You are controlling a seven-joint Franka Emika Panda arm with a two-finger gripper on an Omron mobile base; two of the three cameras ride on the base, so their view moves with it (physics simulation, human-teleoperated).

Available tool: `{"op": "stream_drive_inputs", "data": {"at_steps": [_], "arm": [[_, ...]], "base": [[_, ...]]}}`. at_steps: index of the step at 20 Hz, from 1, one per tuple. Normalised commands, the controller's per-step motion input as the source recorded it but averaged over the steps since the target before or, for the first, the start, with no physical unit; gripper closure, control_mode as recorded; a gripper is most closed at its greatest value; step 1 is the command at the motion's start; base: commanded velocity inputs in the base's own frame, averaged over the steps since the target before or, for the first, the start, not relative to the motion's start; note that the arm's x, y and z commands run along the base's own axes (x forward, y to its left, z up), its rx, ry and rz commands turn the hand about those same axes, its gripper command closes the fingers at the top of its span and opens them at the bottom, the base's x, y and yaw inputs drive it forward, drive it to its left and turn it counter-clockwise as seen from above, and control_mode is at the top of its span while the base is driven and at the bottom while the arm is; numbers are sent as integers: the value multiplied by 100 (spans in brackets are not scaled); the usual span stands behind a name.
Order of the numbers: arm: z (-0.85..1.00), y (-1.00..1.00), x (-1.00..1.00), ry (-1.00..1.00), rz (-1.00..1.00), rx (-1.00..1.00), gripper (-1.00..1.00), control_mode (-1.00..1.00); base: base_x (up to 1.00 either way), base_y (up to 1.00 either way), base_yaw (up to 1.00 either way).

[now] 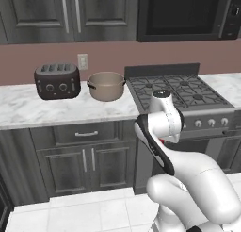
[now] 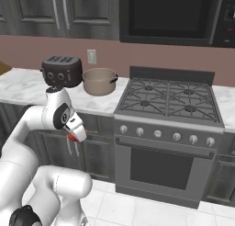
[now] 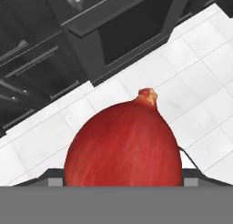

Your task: Turn on the sink faucet. Then move the onion from the counter to the sink. Turn off the sink. Move the vegetable from the sink to the pot next to the stove. Finally move the pot to the front left burner.

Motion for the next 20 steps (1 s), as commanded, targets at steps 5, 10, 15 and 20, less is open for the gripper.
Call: {"op": "stream_drive_inputs", "data": {"at_steps": [5,10,15,20], "arm": [[0,0,0,0,0,0,100,100],[0,0,0,0,0,0,100,100],[0,0,0,0,0,0,100,100],[0,0,0,0,0,0,100,100]], "base": [[37,-18,0],[53,-20,0],[37,-17,0],[18,-20,0]]}}
